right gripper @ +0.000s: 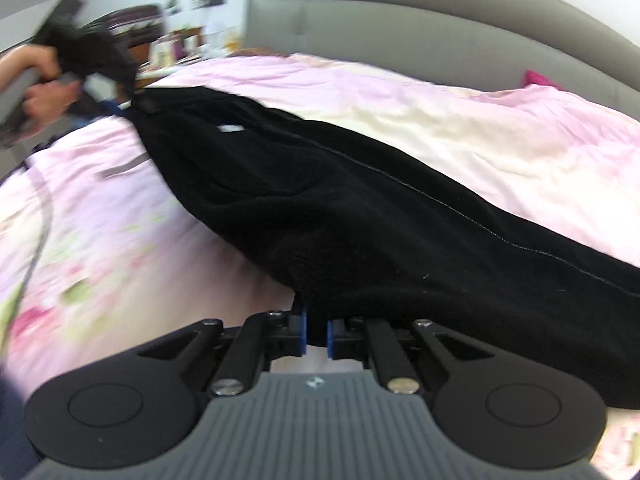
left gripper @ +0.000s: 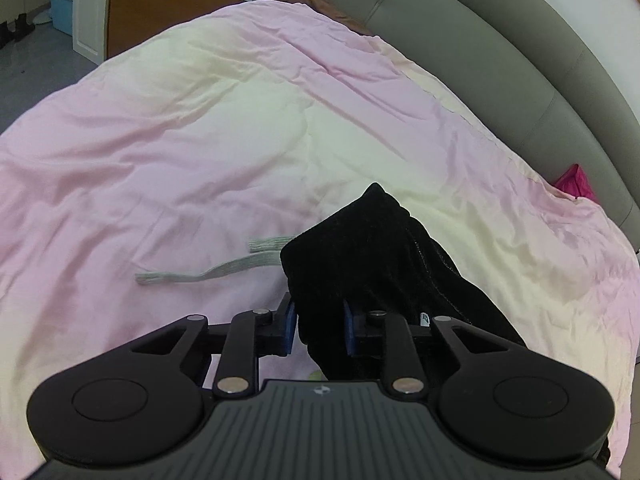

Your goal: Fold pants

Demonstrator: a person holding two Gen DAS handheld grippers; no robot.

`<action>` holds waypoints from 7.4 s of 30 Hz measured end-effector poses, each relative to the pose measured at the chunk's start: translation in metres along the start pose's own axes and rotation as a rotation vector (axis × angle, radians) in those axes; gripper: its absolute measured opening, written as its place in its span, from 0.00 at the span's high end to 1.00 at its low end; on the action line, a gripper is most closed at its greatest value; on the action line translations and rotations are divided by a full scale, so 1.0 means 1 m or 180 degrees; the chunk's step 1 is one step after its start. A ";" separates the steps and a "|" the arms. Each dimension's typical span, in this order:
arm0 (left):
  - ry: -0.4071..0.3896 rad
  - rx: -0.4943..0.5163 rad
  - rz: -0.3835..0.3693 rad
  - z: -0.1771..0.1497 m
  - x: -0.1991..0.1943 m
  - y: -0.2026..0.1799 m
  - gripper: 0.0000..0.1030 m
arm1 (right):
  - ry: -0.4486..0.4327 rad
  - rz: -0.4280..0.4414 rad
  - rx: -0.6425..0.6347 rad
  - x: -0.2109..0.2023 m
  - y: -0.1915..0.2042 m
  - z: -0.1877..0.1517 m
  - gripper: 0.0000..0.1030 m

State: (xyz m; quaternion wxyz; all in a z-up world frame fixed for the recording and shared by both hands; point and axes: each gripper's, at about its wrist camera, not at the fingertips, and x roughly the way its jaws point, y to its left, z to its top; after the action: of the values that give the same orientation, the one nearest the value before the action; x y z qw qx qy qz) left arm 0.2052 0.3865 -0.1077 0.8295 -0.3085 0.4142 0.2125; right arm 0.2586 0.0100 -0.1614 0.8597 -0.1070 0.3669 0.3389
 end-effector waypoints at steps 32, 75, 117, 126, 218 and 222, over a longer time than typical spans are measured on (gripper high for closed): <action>-0.0023 0.1024 0.0241 -0.053 -0.059 -0.036 0.34 | 0.0505 -0.0334 0.1396 -0.099 -0.108 -0.104 0.72; 0.0003 0.0917 0.0379 0.018 0.081 -0.024 0.37 | 0.0430 -0.1395 0.2275 -0.034 -0.575 -0.081 0.67; -0.0206 0.1249 0.0466 -0.066 0.046 -0.100 0.90 | 0.0101 -0.1380 0.3228 -0.135 -0.551 -0.157 0.51; -0.0173 0.1081 0.0302 -0.106 0.021 -0.110 0.90 | 0.0023 -0.1494 0.3394 -0.126 -0.544 -0.170 0.95; 0.1120 0.0277 -0.1568 -0.148 0.094 -0.146 0.38 | 0.1000 0.0338 0.0631 0.057 -0.101 0.028 1.00; 0.1157 0.0494 -0.1441 -0.160 0.108 -0.163 0.38 | 0.0919 0.0421 0.0737 0.049 -0.098 -0.002 1.00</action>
State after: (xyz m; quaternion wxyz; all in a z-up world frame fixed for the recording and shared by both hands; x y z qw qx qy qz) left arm 0.2767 0.1692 -0.2164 0.7891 -0.3617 0.4916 -0.0690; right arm 0.3466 -0.0392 -0.2041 0.7806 -0.0305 0.5291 0.3313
